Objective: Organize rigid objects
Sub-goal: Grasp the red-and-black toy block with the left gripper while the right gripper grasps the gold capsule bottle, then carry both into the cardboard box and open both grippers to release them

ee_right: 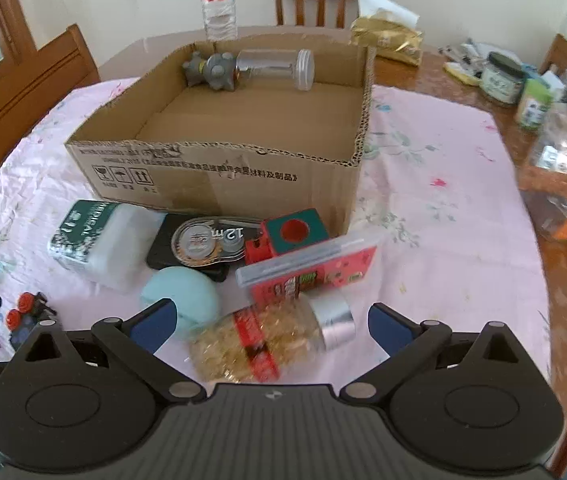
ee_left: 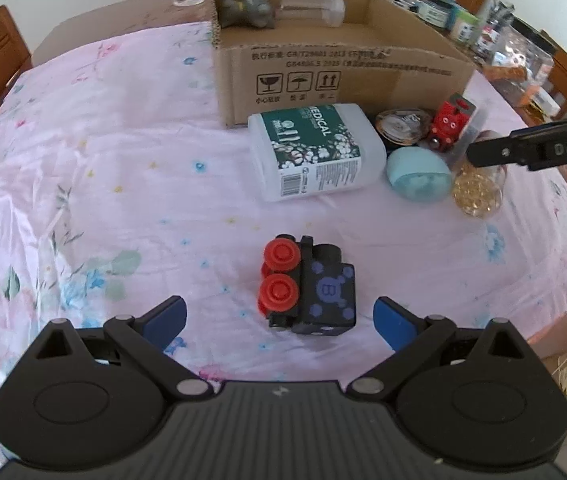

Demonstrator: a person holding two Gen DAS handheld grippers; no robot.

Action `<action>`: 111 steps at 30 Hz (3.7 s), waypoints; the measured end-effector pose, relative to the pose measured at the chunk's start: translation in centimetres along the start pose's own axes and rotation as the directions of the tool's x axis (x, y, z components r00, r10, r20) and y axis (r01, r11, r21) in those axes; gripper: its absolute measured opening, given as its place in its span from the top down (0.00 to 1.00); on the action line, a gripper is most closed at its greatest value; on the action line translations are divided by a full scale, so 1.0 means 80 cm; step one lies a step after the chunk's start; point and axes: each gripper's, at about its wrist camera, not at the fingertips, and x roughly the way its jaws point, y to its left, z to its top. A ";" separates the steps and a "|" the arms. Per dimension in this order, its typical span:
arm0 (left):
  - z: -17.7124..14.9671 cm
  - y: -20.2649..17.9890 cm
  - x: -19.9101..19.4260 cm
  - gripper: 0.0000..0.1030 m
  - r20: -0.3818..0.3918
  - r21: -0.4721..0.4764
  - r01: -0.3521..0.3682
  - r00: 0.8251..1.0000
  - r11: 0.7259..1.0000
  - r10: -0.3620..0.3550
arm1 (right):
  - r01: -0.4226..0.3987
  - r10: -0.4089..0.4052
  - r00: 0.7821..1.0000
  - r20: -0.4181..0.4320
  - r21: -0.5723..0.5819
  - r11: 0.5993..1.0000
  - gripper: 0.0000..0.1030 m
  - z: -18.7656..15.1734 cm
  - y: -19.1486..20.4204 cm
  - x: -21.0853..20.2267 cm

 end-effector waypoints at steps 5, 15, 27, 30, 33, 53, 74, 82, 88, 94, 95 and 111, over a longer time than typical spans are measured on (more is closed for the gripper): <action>0.000 -0.009 0.002 0.03 -0.007 -0.004 -0.024 1.000 1.000 0.024 | -0.052 0.051 0.997 -0.055 -0.014 0.999 0.00 0.000 0.000 0.013; -0.008 -0.013 0.014 0.03 -0.022 -0.019 -0.043 0.999 0.999 0.042 | -0.042 0.027 0.983 -0.183 -0.077 0.996 0.00 -0.036 0.037 0.026; -0.007 -0.019 0.024 0.04 0.043 0.014 -0.089 0.995 0.996 0.088 | 0.021 -0.037 0.993 -0.116 -0.137 0.990 0.00 -0.046 0.042 0.030; -0.006 -0.019 0.022 0.14 0.063 0.022 -0.081 0.995 0.996 0.080 | 0.021 -0.036 0.994 -0.103 -0.137 0.990 0.00 -0.046 0.041 0.028; -0.007 -0.020 0.015 0.34 0.085 0.046 -0.069 0.994 0.997 0.065 | 0.021 -0.035 0.995 -0.098 -0.137 0.990 0.00 -0.047 0.040 0.028; -0.008 -0.026 0.011 0.51 0.099 0.082 -0.059 0.994 0.995 0.051 | 0.012 -0.029 0.997 -0.070 -0.237 0.971 0.00 -0.033 0.042 0.015; -0.001 -0.021 0.011 0.52 0.076 0.068 -0.038 0.997 0.997 0.033 | -0.031 -0.014 0.991 -0.130 -0.341 0.940 0.07 -0.011 0.057 0.022; 0.009 -0.010 -0.010 0.52 0.058 0.062 -0.041 0.998 0.997 0.037 | -0.036 -0.013 0.990 -0.143 -0.338 0.940 0.07 -0.006 0.053 0.006; 0.027 -0.007 -0.037 0.52 0.081 0.083 -0.037 0.996 0.996 0.030 | -0.058 0.019 0.993 -0.119 -0.336 0.940 0.07 0.009 0.049 -0.026; 0.062 -0.009 -0.063 0.52 0.143 0.125 -0.044 0.989 0.991 0.026 | -0.068 0.053 0.997 -0.054 -0.349 0.935 0.07 0.039 0.045 -0.062; 0.071 -0.010 -0.067 0.52 0.164 0.135 -0.049 0.986 0.990 0.027 | -0.068 0.057 0.998 -0.040 -0.349 0.935 0.07 0.045 0.045 -0.066; 0.207 -0.033 -0.024 0.52 0.290 0.205 -0.094 0.956 0.974 0.031 | -0.019 0.069 0.990 0.121 -0.372 0.928 0.07 0.136 0.028 -0.081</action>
